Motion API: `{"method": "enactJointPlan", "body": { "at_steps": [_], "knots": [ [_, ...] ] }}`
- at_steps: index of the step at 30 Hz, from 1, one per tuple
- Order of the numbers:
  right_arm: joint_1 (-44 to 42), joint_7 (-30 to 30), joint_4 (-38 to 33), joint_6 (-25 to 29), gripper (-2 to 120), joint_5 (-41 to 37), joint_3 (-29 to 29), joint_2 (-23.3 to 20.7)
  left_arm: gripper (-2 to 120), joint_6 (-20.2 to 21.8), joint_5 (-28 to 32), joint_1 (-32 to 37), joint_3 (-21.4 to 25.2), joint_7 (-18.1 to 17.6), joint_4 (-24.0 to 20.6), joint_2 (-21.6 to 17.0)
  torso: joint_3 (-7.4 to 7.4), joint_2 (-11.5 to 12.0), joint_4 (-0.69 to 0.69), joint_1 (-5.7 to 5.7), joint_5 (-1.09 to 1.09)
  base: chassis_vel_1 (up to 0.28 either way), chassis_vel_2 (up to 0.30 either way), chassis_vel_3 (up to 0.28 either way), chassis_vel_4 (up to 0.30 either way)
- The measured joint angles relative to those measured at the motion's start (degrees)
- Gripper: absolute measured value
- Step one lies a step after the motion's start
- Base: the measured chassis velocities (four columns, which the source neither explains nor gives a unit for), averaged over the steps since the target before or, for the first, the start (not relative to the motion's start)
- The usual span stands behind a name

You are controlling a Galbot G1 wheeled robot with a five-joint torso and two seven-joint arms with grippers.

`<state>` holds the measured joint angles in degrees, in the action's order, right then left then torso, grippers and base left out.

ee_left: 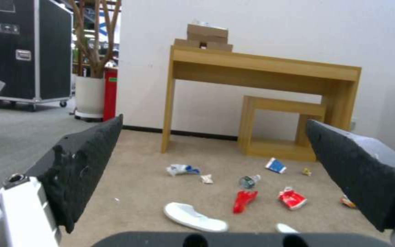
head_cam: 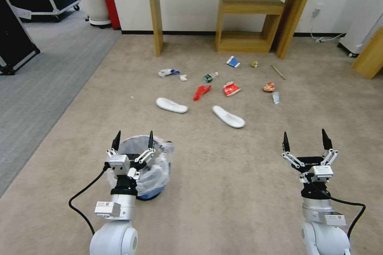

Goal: Pick up the trash bin and place the garbage on the floor into it.

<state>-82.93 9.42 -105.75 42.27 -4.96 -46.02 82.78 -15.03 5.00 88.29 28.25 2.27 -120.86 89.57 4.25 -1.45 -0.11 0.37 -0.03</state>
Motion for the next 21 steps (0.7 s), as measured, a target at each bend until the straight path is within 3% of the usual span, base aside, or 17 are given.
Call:
{"method": "enactJointPlan", "body": {
  "at_steps": [12,21],
  "knots": [
    [-0.29,-0.02,-0.23,0.20,100,0.26,-0.21,0.00,100,0.00,0.28,0.26,-0.17,0.09,-0.36,-0.13,0.00,0.00,-0.02,-0.01,0.05,0.087,0.088,-0.084,-0.092],
    [-0.65,-1.07,-0.61,0.07,100,0.41,0.42,0.09,100,0.00,0.77,0.51,0.03,0.07,-0.39,-0.26,0.00,0.00,0.00,0.01,0.02,0.236,0.251,-0.255,-0.228]
  ]
}}
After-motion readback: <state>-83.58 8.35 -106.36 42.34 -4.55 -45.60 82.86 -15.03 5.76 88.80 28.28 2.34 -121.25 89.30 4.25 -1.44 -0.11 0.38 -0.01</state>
